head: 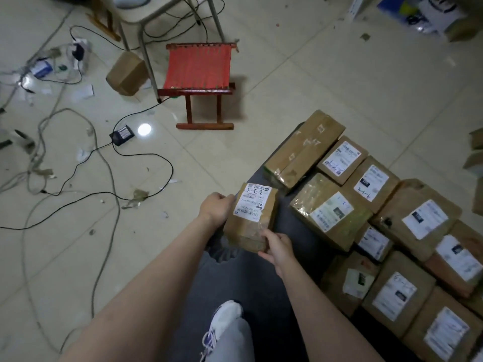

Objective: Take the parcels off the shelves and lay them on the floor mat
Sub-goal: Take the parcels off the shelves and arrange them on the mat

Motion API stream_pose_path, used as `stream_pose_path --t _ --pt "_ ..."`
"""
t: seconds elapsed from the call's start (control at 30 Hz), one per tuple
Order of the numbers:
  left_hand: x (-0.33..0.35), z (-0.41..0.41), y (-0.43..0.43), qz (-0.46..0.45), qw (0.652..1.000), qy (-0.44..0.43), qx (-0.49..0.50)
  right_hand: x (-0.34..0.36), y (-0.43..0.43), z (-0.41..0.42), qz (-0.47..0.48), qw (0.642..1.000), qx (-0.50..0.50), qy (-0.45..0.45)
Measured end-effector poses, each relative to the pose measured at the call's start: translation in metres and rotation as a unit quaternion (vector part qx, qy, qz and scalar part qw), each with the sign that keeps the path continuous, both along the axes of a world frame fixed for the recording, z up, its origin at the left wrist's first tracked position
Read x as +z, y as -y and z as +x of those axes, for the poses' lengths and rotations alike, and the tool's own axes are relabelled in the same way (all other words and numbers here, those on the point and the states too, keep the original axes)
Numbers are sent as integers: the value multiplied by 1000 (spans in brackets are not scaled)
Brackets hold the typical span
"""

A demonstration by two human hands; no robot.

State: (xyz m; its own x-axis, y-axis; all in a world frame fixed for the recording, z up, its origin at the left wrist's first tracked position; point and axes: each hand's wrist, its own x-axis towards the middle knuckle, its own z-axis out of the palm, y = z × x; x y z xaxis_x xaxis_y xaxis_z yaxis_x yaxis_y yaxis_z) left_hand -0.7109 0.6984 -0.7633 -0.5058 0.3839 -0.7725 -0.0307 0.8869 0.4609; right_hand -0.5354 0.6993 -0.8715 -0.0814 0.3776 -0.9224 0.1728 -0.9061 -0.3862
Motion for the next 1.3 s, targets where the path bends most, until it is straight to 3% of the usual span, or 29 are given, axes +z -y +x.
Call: stream_pose_path --t 0.3,0.63,0.93,1.17,1.3 --pt "-98 -15 -3 25 999 21 -25 -124 -8 -49 2 993 -119 -4" --pt "-115 -31 -12 52 997 47 -12 -158 -15 -80 16 982 -189 -13" --pt "-63 3 -28 57 997 50 -24 -91 -23 -56 32 978 -205 4" --pt "7 62 -38 55 996 46 -60 10 -36 -13 94 974 -206 -17" --pt "51 107 -41 64 993 53 -80 78 -40 25 156 960 -233 17"
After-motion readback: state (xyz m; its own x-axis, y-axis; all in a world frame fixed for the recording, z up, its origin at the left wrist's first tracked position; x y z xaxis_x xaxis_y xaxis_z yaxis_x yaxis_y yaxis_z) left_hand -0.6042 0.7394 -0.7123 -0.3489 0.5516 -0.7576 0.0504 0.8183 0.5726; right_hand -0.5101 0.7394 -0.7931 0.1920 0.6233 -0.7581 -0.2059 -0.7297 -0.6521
